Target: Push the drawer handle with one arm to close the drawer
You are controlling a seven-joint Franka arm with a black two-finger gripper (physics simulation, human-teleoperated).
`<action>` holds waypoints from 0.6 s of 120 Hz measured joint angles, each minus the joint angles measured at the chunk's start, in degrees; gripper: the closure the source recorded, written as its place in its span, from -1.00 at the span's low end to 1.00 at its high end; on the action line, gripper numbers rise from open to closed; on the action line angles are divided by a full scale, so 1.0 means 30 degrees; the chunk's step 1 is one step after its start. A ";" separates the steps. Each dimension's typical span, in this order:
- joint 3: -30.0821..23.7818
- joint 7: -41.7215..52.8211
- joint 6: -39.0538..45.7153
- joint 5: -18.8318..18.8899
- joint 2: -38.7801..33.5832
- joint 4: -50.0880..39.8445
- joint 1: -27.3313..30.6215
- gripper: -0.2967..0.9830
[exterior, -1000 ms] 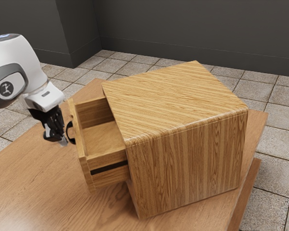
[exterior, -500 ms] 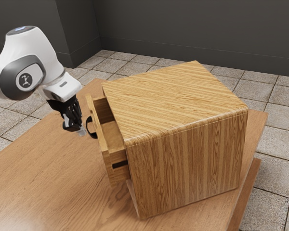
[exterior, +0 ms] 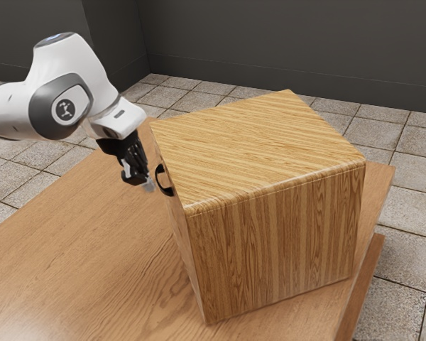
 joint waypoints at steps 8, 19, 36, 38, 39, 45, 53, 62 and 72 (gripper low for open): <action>0.0064 -0.0154 -0.0453 0.0066 -0.0785 -0.0221 0.0295 0.69; 0.0090 -0.0634 -0.2247 0.0699 -0.1872 0.0274 0.1642 0.69; 0.0200 -0.1813 -0.5618 0.1811 -0.0043 0.5088 0.2646 0.50; 0.0222 -0.2003 -0.5976 0.1891 0.0298 0.5694 0.2721 0.44; 0.0233 -0.2105 -0.6157 0.1927 0.0466 0.5994 0.2753 0.41; 0.0326 -0.2886 -0.7240 0.2243 0.1254 0.7687 0.2924 0.23; 0.0393 -0.4011 -0.8382 0.2723 0.1789 0.8781 0.3022 0.02; 0.0542 -0.5296 -0.9281 0.3037 0.2019 0.9274 0.3045 -0.14; 0.0564 -0.6585 -0.9975 0.3239 0.1976 0.9429 0.3057 -0.27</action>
